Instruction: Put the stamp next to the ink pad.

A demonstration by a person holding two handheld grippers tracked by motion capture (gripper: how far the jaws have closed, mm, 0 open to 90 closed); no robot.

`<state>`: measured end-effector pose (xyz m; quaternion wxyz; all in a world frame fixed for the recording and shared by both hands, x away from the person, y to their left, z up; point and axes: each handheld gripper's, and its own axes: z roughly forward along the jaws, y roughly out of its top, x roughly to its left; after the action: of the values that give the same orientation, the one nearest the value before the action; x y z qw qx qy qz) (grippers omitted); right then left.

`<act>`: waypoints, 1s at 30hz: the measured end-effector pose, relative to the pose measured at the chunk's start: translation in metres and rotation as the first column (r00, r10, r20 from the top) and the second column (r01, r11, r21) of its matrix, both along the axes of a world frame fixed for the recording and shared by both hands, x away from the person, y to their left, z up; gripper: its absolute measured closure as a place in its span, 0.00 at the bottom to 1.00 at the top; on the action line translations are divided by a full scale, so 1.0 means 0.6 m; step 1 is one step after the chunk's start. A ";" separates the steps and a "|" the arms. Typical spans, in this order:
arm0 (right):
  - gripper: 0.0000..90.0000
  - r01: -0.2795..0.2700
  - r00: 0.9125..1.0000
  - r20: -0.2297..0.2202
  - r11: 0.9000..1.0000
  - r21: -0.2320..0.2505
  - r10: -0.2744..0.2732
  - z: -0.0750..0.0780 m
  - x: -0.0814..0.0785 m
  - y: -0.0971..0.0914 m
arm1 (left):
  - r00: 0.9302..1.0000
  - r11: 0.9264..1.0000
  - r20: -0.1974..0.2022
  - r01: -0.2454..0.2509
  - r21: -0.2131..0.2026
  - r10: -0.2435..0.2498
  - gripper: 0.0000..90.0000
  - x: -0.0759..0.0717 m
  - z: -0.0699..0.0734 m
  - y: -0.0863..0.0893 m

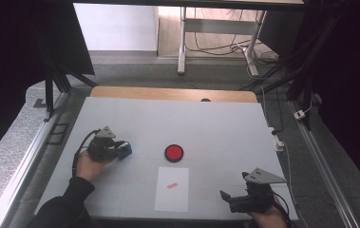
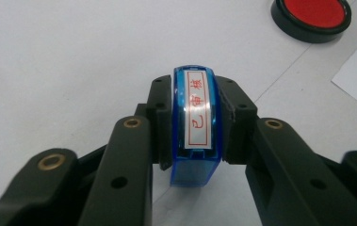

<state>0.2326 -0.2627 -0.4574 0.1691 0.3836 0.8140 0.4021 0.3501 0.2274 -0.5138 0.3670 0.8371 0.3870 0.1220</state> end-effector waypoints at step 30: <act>0.00 0.003 1.000 -0.003 1.000 -0.007 -0.003 0.000 0.000 0.001 | 0.999 0.992 -0.048 -0.013 -0.123 0.007 0.20 -0.014 0.047 0.000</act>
<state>0.2329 -0.2622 -0.4575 0.1697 0.3849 0.8151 0.3984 0.3416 0.2275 -0.4856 0.4079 0.8136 0.4064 0.0800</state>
